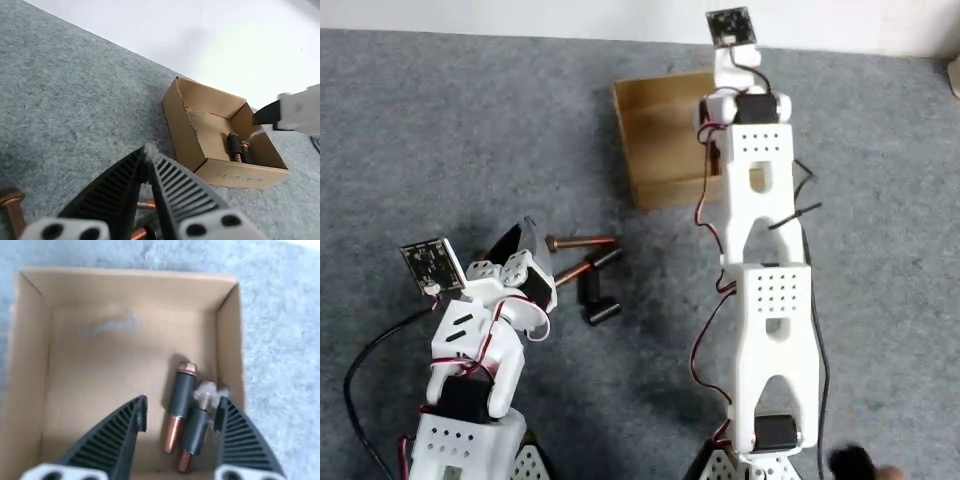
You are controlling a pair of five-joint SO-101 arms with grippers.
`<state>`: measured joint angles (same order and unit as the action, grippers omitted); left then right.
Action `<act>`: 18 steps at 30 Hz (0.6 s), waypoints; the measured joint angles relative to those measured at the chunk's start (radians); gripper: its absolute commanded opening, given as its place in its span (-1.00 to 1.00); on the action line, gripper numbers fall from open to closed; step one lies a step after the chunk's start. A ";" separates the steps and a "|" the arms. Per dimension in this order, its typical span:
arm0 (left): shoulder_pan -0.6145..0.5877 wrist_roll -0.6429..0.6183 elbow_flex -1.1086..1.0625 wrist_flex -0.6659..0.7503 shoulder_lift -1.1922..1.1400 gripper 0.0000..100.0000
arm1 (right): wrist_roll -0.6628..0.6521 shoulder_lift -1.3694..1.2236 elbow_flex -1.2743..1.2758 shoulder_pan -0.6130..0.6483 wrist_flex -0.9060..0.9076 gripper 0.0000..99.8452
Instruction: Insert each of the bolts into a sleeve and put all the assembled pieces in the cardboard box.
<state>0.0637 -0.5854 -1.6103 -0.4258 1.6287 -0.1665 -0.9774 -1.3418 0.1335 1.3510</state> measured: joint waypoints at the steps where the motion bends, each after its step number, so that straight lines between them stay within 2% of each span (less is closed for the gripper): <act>1: 0.000 0.000 0.000 0.000 0.000 -0.99 | 0.000 0.000 -0.038 0.000 0.031 -0.61; 6: 0.002 0.000 -0.026 0.008 0.000 -0.99 | 0.000 0.002 -0.270 0.000 0.209 -0.61; 10: 0.000 0.000 -0.026 0.008 0.000 -0.99 | 0.000 0.037 -0.304 0.008 0.362 -0.61; 18: -0.002 0.014 -0.026 0.008 0.000 -0.99 | 0.126 0.310 -0.313 0.058 0.393 -0.61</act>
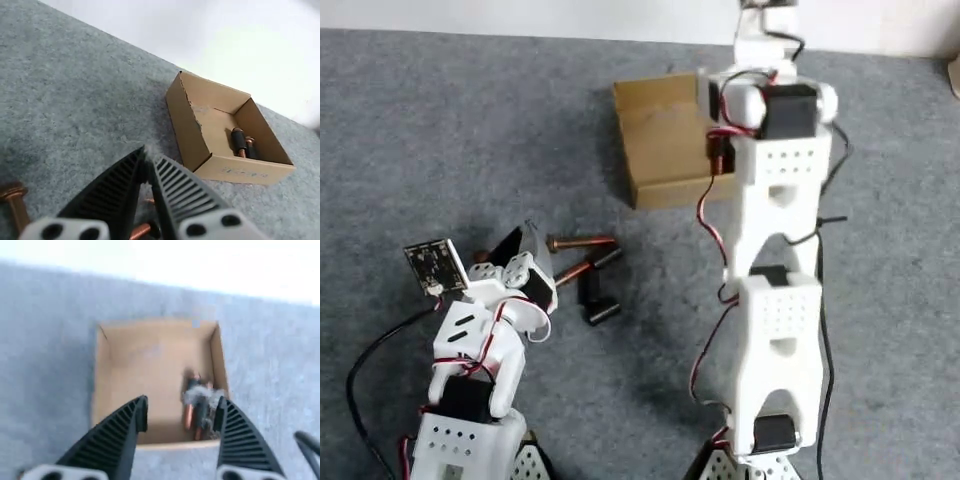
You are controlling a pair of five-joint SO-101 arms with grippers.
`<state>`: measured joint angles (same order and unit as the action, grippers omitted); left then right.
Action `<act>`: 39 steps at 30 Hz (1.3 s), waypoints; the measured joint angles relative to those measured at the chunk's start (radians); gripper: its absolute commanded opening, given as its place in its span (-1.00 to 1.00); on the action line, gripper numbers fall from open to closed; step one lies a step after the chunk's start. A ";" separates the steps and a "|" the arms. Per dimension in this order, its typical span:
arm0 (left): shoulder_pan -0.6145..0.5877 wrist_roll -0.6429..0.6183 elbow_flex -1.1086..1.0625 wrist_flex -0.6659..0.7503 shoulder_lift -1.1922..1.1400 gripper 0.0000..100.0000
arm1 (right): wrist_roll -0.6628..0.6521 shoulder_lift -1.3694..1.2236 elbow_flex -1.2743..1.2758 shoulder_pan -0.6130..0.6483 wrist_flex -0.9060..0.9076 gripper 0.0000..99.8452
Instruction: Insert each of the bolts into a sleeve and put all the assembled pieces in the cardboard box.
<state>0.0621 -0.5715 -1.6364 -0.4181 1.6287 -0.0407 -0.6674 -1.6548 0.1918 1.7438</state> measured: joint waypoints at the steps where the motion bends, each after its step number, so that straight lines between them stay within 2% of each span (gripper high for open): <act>1: 0.000 0.023 0.000 0.000 0.000 -0.99 | 0.003 0.049 -0.002 0.015 0.000 -0.61; 6: 0.002 0.133 0.000 0.000 0.000 -0.99 | 0.005 0.350 0.011 0.081 0.002 -0.61; 10: 0.002 0.187 0.000 -0.003 0.000 -0.99 | 0.009 0.649 0.210 0.109 0.002 -0.61; 14: 0.000 0.221 0.000 -0.058 0.000 -0.99 | 0.011 0.970 0.537 0.123 0.002 -0.61; 22: 0.000 0.267 0.114 -0.275 0.000 -0.99 | 0.011 1.594 1.335 0.130 -0.014 -0.61; 29: -0.006 0.264 0.298 -0.566 0.002 -0.99 | 0.012 2.067 2.078 0.129 -0.167 -0.61; 31: -0.040 0.264 0.348 -0.666 0.011 -0.99 | -0.028 2.190 2.269 0.126 -0.222 -0.61; 34: -0.086 0.290 0.390 -0.778 0.012 -0.99 | -0.157 2.357 2.446 0.126 -0.269 -0.61; 39: -0.173 0.310 0.384 -0.825 0.011 -0.99 | -0.256 2.472 2.670 0.126 -0.324 -0.61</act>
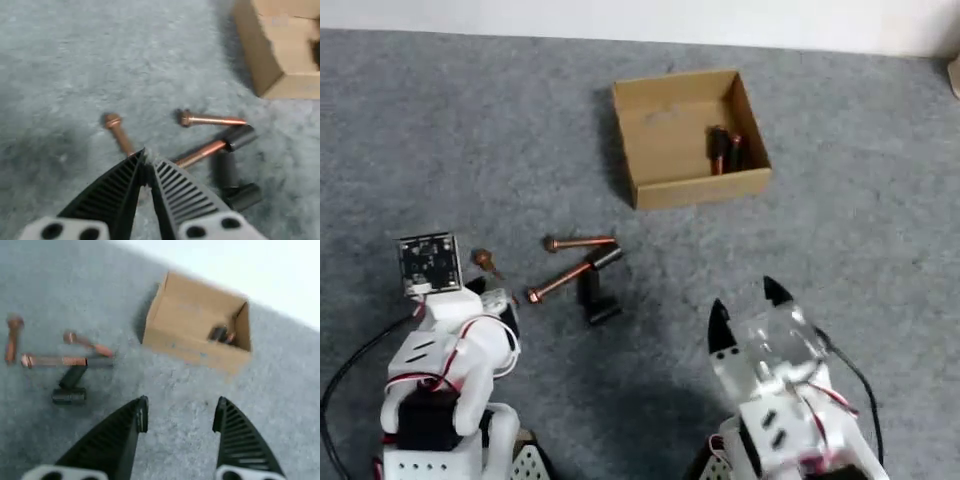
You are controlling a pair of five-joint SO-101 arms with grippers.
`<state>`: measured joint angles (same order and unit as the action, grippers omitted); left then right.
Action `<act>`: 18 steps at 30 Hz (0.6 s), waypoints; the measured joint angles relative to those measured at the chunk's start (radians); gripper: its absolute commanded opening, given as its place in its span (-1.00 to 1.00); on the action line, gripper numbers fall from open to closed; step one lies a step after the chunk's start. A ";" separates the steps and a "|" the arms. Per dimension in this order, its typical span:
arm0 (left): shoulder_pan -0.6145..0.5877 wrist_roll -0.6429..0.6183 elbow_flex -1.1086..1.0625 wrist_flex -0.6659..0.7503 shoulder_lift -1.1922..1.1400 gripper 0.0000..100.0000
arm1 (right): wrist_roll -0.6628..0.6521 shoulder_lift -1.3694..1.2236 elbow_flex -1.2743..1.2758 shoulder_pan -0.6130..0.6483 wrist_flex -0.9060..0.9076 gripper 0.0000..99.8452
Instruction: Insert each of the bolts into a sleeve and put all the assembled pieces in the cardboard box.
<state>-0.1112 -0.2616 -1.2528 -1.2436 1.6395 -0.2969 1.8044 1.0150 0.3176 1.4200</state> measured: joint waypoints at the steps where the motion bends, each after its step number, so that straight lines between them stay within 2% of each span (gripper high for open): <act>1: -0.020 0.000 -0.002 0.000 0.002 -0.99 | -0.003 -0.003 0.021 0.000 -0.018 -0.61; 8: -0.052 -0.035 -0.008 0.009 0.002 -0.99 | -0.003 -0.138 0.153 0.018 -0.229 -0.61; 15: -0.066 -0.044 -0.091 0.110 -0.002 -0.99 | 0.005 -0.365 0.351 0.230 -0.549 -0.61; 18: -0.075 -0.041 -0.095 0.126 -0.009 -0.99 | 0.155 -0.430 0.358 0.299 -0.697 -0.61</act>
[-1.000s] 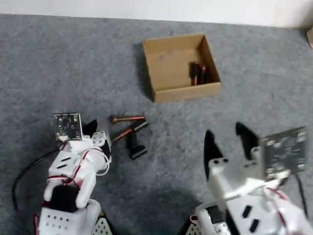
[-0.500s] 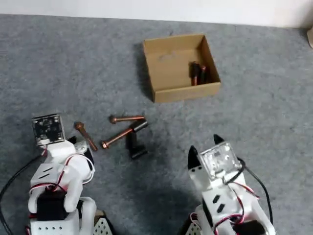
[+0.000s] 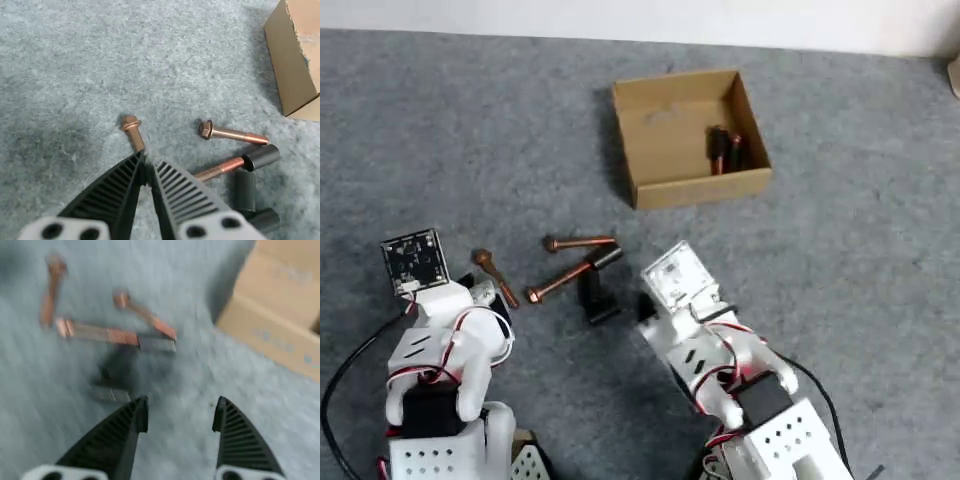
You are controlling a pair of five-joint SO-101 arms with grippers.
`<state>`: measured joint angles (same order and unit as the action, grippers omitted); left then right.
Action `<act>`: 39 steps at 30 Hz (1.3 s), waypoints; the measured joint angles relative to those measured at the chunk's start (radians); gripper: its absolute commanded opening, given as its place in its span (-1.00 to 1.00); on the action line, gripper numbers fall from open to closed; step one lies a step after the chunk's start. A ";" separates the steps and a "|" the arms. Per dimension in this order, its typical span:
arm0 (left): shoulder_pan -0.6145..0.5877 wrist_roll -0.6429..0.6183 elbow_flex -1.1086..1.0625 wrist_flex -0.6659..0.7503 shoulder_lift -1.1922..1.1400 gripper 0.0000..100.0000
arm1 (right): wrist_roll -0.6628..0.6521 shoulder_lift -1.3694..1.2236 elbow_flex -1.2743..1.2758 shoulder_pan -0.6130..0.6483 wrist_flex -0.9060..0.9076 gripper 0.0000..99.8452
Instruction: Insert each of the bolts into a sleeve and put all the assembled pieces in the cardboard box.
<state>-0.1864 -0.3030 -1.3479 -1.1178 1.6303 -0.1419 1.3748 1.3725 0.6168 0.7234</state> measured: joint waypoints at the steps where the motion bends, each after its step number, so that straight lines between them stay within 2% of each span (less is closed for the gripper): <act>1: -0.003 -0.003 0.000 0.003 0.003 -0.99 | 0.061 -0.038 0.000 0.023 -0.037 -0.61; 3: -0.003 -0.002 -0.002 0.006 0.006 -0.99 | 0.130 -0.100 0.000 0.077 -0.091 -0.61; 8: -0.003 0.000 -0.003 0.006 0.002 -0.99 | 0.146 -0.299 -0.041 0.167 -0.126 -0.61; 11: -0.003 0.000 -0.003 0.006 0.000 -0.99 | 0.167 -0.425 -0.110 0.176 -0.130 -0.61; 19: -0.003 0.000 -0.038 0.046 0.000 -0.99 | 0.373 -0.684 -0.229 0.176 -0.307 -0.61; 26: -0.009 -0.002 -0.043 0.061 0.000 -0.99 | 0.598 -0.713 -0.230 0.190 -0.391 -0.61; 39: -0.037 -0.002 -0.043 0.061 0.000 -0.99 | 0.893 -0.730 -0.203 0.218 -0.394 -0.61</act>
<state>-0.2232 -0.3046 -1.3909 -1.0564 1.6303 0.7511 0.6444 1.1699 0.8347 0.3291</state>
